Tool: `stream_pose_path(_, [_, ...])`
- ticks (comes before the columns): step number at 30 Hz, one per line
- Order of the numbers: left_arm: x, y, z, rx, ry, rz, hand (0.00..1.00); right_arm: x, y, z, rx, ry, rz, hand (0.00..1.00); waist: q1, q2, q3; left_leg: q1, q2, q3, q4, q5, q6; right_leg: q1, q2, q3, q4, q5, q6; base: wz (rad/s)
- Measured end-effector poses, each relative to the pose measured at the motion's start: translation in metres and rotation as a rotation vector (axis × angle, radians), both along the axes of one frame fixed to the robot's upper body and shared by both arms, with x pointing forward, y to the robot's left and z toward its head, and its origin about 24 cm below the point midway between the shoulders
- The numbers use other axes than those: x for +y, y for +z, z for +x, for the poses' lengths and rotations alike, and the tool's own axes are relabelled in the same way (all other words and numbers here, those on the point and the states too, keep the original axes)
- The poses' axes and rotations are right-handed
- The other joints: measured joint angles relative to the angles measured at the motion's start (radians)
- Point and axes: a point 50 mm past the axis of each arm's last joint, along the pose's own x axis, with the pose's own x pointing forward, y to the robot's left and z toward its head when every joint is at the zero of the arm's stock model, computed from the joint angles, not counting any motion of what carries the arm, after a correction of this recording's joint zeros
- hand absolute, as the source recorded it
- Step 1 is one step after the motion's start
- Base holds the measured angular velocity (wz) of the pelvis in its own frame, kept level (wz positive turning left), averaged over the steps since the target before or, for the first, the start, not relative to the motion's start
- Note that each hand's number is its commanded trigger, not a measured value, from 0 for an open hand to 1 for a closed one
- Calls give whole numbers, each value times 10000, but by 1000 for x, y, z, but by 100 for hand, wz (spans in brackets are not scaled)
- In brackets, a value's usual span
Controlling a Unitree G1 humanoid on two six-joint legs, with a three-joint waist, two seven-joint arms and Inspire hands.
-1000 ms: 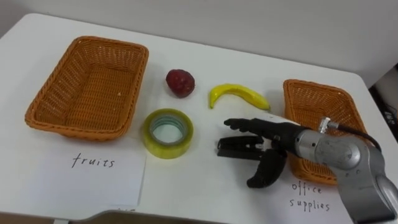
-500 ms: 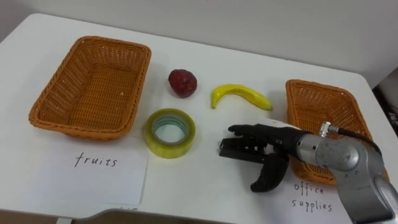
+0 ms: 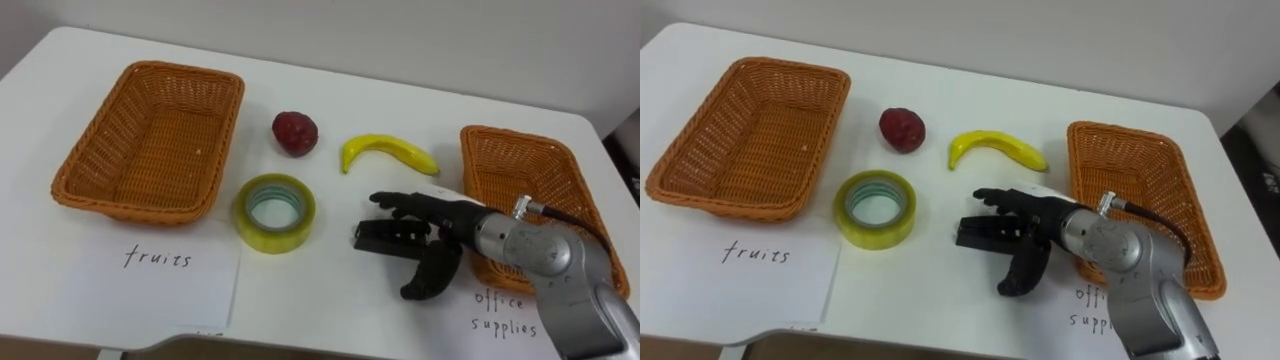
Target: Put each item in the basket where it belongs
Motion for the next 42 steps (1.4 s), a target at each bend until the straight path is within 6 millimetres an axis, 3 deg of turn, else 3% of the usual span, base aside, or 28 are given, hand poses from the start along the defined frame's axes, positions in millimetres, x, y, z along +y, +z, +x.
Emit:
stream_pose_path(28, [-7,2,7,-467,-117,220,0,6,-9,4,-969,-615,-701,0,32,131,20,-71,-9,-125,2,8,15,99,0,-41,-40,21,-1,1])
stream_pose_path(42, [-9,2,10,-515,-267,131,0,15,-17,5,-1196,-371,-1456,0,99,46,-38,93,-16,-130,6,9,15,207,4,-67,-168,38,11,0])
